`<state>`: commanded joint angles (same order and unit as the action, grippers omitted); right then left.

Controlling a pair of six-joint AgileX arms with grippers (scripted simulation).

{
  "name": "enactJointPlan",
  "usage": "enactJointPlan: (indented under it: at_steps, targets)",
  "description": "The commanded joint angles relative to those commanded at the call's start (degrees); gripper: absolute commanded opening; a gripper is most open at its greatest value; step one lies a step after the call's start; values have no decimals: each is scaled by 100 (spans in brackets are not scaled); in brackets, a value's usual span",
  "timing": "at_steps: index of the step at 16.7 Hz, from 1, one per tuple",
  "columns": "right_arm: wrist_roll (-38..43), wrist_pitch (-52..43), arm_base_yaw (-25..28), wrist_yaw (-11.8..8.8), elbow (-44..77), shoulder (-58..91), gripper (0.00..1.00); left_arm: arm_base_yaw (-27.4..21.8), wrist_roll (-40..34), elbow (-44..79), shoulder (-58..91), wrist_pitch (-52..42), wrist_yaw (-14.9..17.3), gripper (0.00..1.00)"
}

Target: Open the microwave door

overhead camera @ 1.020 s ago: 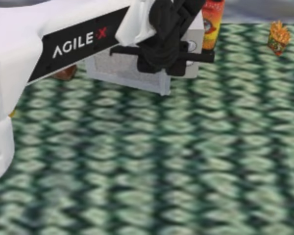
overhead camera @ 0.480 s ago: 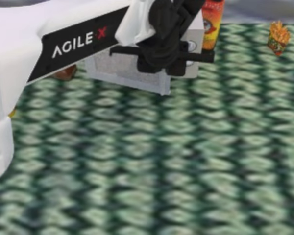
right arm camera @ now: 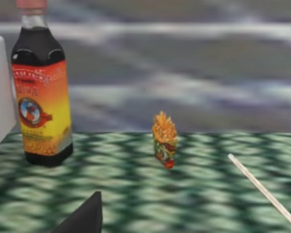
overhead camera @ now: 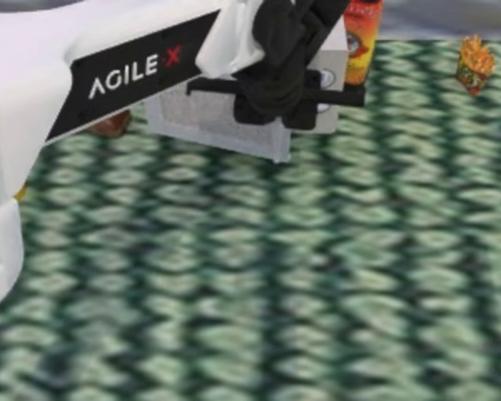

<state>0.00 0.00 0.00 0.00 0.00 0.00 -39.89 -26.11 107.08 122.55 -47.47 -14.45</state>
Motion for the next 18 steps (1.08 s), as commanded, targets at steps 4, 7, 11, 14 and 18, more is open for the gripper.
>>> enactJointPlan:
  at_steps: [4, 7, 11, 14, 18]
  targets:
    - [0, 0, 0, 0, 0, 0, 100, -18, 139, -215, -121, 115, 95, 0]
    - [0, 0, 0, 0, 0, 0, 100, 41, 445, -642, -408, 330, 232, 0]
    - [0, 0, 0, 0, 0, 0, 100, 71, 601, -858, -554, 439, 302, 0]
    - [0, 0, 0, 0, 0, 0, 100, 71, 601, -858, -554, 439, 302, 0]
    - [0, 0, 0, 0, 0, 0, 100, 71, 601, -858, -554, 439, 302, 0]
